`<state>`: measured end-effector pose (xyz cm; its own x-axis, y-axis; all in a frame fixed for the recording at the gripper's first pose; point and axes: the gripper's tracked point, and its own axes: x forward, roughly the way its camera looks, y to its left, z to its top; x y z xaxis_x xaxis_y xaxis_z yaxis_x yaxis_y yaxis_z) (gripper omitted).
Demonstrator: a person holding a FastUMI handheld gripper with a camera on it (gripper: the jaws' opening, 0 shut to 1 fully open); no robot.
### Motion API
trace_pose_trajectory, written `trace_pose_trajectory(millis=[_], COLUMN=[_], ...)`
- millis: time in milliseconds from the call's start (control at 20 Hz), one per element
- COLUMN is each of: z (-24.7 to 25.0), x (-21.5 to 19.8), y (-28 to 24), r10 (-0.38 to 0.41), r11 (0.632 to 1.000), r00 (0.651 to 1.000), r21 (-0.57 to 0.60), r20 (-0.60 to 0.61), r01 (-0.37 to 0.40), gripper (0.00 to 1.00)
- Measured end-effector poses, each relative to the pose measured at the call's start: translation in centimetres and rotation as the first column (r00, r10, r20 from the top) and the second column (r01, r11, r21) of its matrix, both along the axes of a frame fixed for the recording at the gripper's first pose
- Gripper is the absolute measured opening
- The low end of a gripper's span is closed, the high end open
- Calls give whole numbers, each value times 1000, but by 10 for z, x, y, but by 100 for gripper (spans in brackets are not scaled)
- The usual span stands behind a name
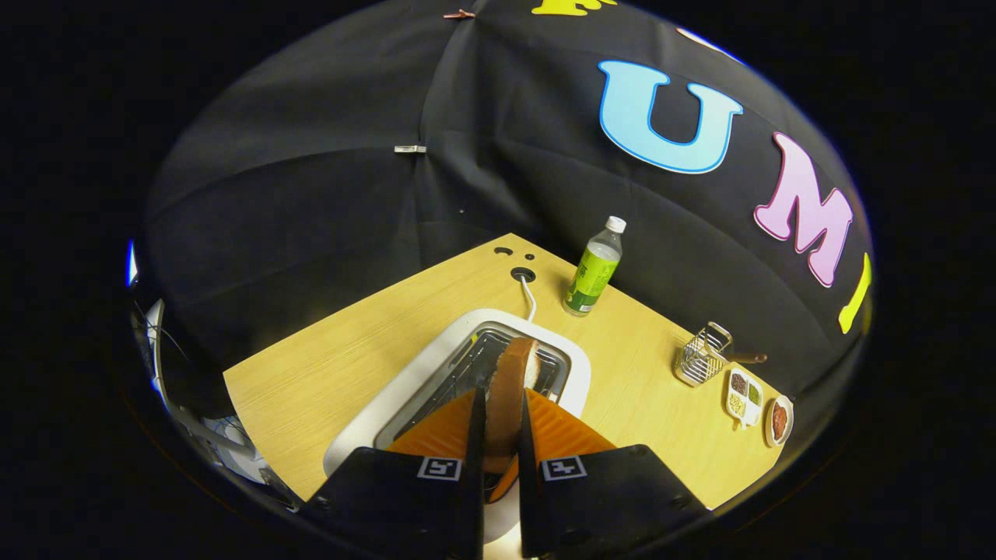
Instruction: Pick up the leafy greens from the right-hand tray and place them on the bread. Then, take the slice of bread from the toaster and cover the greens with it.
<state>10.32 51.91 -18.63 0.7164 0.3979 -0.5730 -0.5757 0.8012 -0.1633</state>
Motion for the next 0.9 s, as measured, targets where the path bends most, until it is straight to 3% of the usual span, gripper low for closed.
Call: trace_pose_trajectory(millis=[300, 550, 900], z=[18, 36, 102], x=[-1, -2, -1], y=[4, -3, -25], r10=[8, 7, -1], r11=[998, 994, 976], r00=[1000, 1000, 999], r21=[69, 111, 220], r20=[-14, -12, 49], r01=[-7, -6, -10], gripper=[14, 14, 14])
